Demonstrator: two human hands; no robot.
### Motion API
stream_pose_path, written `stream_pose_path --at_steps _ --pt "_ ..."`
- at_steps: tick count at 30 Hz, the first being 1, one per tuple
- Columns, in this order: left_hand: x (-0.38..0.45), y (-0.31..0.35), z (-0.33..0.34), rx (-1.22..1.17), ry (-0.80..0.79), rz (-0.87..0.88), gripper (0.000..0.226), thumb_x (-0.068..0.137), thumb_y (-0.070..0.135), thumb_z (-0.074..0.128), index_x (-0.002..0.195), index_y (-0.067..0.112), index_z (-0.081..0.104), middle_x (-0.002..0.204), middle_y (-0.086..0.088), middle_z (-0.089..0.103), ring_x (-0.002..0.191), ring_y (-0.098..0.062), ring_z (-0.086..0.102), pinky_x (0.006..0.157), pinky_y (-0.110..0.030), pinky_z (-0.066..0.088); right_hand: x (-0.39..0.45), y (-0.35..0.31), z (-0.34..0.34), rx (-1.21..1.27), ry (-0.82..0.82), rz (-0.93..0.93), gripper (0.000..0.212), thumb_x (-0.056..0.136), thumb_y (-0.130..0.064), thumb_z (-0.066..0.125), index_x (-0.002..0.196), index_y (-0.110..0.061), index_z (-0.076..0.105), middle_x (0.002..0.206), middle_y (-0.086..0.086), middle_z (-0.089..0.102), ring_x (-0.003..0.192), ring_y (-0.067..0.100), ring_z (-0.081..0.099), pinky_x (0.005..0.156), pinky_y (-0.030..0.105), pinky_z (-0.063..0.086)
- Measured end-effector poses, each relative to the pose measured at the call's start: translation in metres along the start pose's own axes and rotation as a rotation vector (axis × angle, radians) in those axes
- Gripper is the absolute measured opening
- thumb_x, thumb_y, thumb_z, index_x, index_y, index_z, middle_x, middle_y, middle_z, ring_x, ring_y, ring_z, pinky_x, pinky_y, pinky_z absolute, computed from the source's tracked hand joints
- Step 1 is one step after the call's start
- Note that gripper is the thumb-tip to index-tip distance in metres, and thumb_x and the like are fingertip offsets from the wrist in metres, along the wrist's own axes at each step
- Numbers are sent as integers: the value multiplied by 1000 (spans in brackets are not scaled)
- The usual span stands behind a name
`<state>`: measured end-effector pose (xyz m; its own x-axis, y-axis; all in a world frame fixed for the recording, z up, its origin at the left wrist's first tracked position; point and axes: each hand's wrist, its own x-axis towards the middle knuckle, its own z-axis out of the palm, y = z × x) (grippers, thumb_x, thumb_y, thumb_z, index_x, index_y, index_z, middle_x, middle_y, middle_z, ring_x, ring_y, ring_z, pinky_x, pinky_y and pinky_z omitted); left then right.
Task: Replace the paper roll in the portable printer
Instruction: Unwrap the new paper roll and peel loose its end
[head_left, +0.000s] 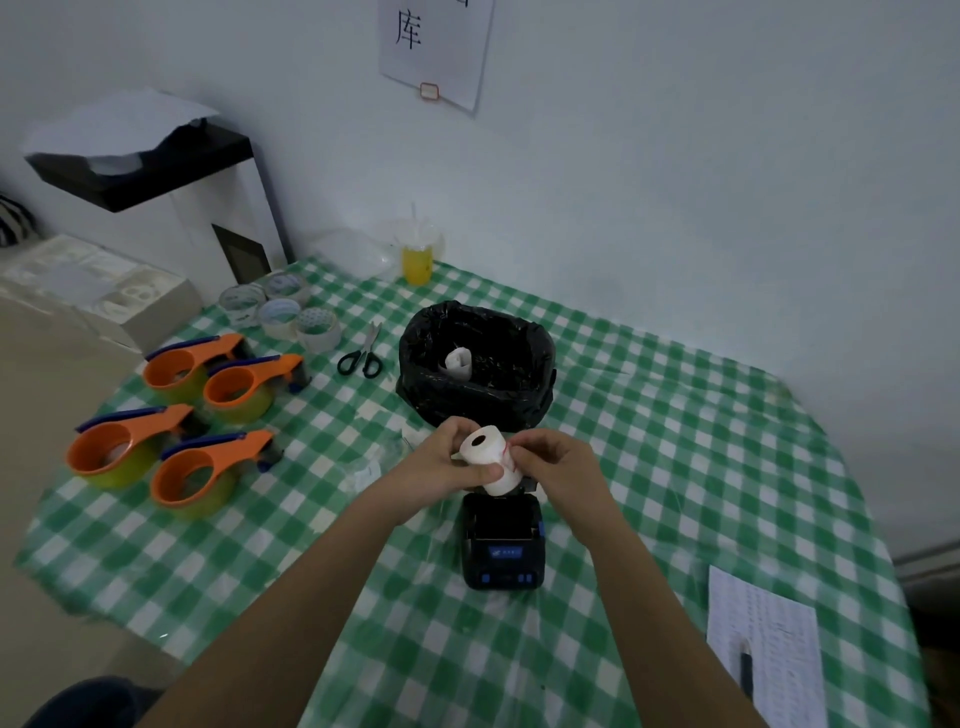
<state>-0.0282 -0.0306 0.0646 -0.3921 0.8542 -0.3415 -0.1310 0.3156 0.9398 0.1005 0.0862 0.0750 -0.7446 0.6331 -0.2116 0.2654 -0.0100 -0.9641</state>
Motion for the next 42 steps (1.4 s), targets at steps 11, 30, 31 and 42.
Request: stream_pose_path --at_steps 11,30,31,42 --pt "1 5 4 185 43 175 37 82 19 69 115 24 53 108 8 55 95 -10 58 73 -18 53 6 7 14 -158 139 -60 20 89 -11 57 77 -25 65 84 0 69 84 18 65 80 43 57" --pt "31 -22 -11 -211 337 -77 36 85 15 64 115 22 45 125 -10 46 108 -28 55 72 -26 53 54 21 -2 60 347 75 16 85 -10 64 100 -15 63 89 9 70 80 20 65 80 31 54" --pt "33 -23 -12 -220 339 -89 37 85 15 64 116 22 45 128 -12 45 109 -28 54 72 -26 53 62 22 0 46 349 92 18 85 -10 65 102 -14 63 91 11 70 82 22 66 82 33 54" --pt "49 -33 -20 -331 389 -116 42 86 12 63 123 16 44 127 -10 47 107 -24 56 63 -19 57 187 4 21 -118 346 134 24 85 -13 64 108 -8 65 100 12 70 81 20 64 80 30 54"
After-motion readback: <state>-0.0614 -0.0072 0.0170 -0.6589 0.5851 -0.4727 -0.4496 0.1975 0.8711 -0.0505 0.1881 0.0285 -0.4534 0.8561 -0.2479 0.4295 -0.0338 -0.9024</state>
